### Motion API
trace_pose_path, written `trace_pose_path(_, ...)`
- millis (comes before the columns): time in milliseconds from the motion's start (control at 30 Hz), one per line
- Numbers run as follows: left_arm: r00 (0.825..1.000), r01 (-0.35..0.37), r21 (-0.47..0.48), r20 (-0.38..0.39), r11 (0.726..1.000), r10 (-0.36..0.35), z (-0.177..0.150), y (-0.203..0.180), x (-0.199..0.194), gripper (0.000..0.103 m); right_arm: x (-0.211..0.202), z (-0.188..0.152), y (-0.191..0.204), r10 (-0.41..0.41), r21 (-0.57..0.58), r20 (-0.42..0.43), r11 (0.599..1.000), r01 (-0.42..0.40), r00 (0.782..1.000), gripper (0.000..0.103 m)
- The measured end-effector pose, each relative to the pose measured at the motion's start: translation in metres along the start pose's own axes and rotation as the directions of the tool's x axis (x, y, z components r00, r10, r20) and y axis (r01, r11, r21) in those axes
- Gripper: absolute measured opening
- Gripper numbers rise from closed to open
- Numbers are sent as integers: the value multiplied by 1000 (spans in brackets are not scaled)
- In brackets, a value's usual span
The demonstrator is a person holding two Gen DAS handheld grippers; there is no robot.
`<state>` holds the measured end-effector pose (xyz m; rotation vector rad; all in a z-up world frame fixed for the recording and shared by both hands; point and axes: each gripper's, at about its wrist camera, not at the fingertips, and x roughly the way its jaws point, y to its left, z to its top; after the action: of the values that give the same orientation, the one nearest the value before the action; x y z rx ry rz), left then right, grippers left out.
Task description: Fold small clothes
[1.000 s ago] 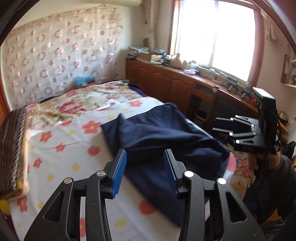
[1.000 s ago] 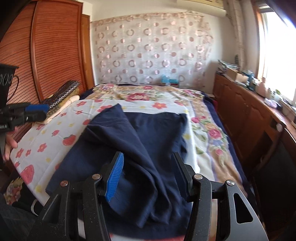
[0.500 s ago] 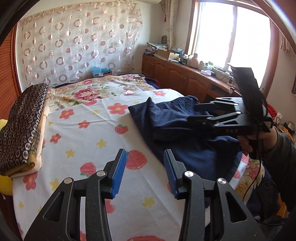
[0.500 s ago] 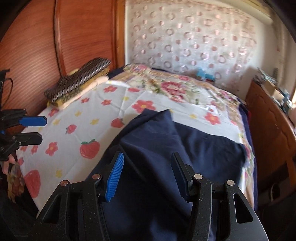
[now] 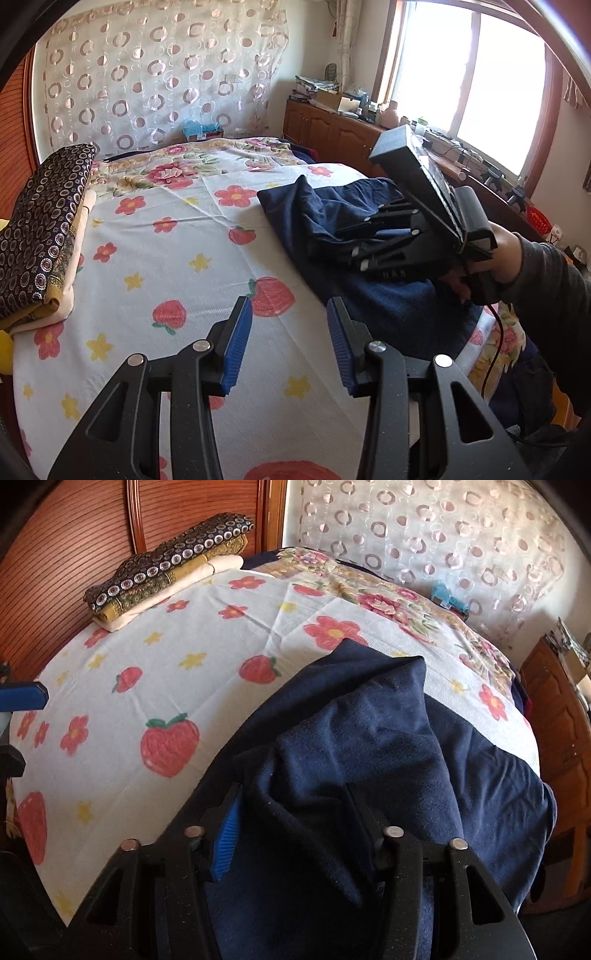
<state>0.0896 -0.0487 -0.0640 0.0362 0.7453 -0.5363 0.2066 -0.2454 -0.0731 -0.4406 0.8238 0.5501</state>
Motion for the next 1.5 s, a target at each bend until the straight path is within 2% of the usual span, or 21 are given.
trace_pose_path(33,1000,2,0,1,1000,-2,0,0,-1,43,-4,0,-2,-4,6,17,1000,4,1000,14)
trace_pose_path(100,1000,6,-1,5,1000,-6,0,0,-2,43,-23,-4,-13,25,53,71,998,-29,997,13)
trace_pose_path(200,1000,12,-2,3,1000,-12,-1,-1,-1,43,-55,-6,-32,20,114,146,993,-37,989,12)
trace_pose_path(367,1000,25,1,3,1000,-25,-1,-5,0,43,-95,-13,-94,-87,222,183,974,45,979,12)
trace_pose_path(467,999,33,7,-3,999,-33,-2,-8,2,43,-103,-18,-136,-186,310,155,942,131,970,12)
trace_pose_path(533,999,36,12,-7,999,-36,-2,-9,3,43,-99,-24,-159,-313,385,85,886,259,946,14)
trace_pose_path(600,999,39,14,-12,999,-39,-3,-11,5,43,-95,-31,-172,-340,412,33,861,297,940,19)
trace_pose_path(667,999,40,15,-15,999,-40,-3,-12,6,43,-96,-39,-172,-372,410,23,850,331,928,32)
trace_pose_path(733,999,42,18,-17,999,-41,-3,-14,7,43,-96,-40,-162,-362,413,41,855,314,931,32)
trace_pose_path(800,999,45,18,-23,999,-45,-4,-16,10,43,-87,-36,-144,-295,403,67,882,245,953,32)
trace_pose_path(933,998,50,22,-32,999,-49,-4,-20,15,43,-68,-35,-128,-251,356,56,909,216,966,32)
trace_pose_path(1100,998,59,34,-39,998,-58,-5,-26,18,43,-36,-21,-155,-220,395,30,899,190,975,32)
trace_pose_path(1267,997,64,38,-46,997,-62,-6,-28,21,43,-16,-6,-174,-135,398,17,910,118,991,32)
trace_pose_path(1300,997,65,38,-48,997,-63,-7,-28,21,43,-13,-5,-178,-138,397,5,910,125,990,30)
trace_pose_path(1333,997,65,38,-50,997,-64,-7,-29,22,43,-14,-6,-181,-148,392,9,910,133,989,4)
trace_pose_path(1433,996,70,42,-51,997,-68,-9,-31,20,43,-43,-9,-179,-189,411,63,900,147,980,4)
trace_pose_path(1500,996,75,43,-54,996,-73,-10,-31,20,43,-60,-15,-190,-246,459,62,868,192,967,4)
